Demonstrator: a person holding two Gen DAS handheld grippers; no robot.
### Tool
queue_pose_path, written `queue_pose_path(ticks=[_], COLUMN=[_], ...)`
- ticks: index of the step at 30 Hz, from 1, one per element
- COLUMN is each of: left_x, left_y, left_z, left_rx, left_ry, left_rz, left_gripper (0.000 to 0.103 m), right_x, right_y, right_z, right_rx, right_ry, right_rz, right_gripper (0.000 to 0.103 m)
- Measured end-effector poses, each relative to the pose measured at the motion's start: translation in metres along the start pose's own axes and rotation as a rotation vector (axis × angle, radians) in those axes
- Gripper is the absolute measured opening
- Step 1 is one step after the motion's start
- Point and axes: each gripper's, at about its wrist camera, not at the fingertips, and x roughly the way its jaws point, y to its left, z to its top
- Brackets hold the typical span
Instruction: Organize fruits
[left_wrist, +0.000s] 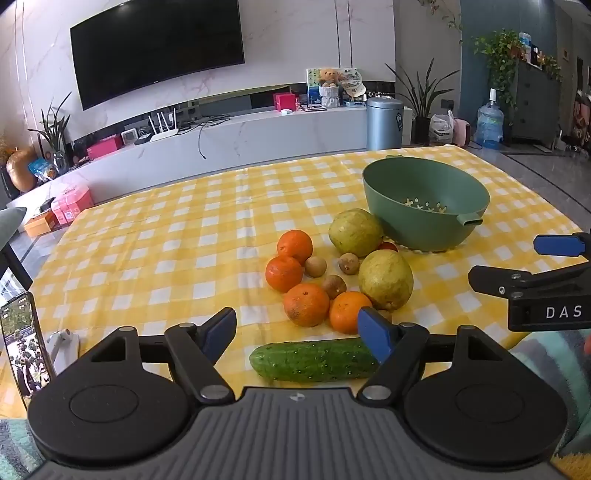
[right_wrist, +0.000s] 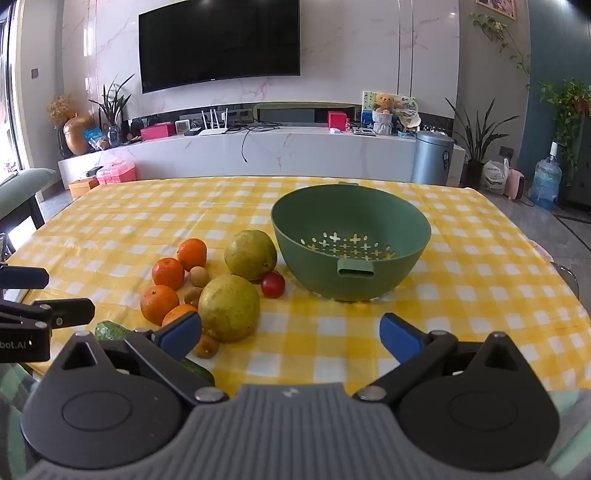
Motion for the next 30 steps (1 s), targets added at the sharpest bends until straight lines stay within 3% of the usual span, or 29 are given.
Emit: queue_pose_path(ticks=[30], left_x=[0.0008], left_y=[0.0051], left_z=[-0.0023], left_rx=[0.004], left_ry=[0.019], left_rz=[0.008], left_gripper=[0.088], right_x=[0.0017], right_y=[-0.0033], right_z=[0.0004], right_rx=[0.013], right_ry=[0.005], right_rz=[0.007], right_gripper=[0.099])
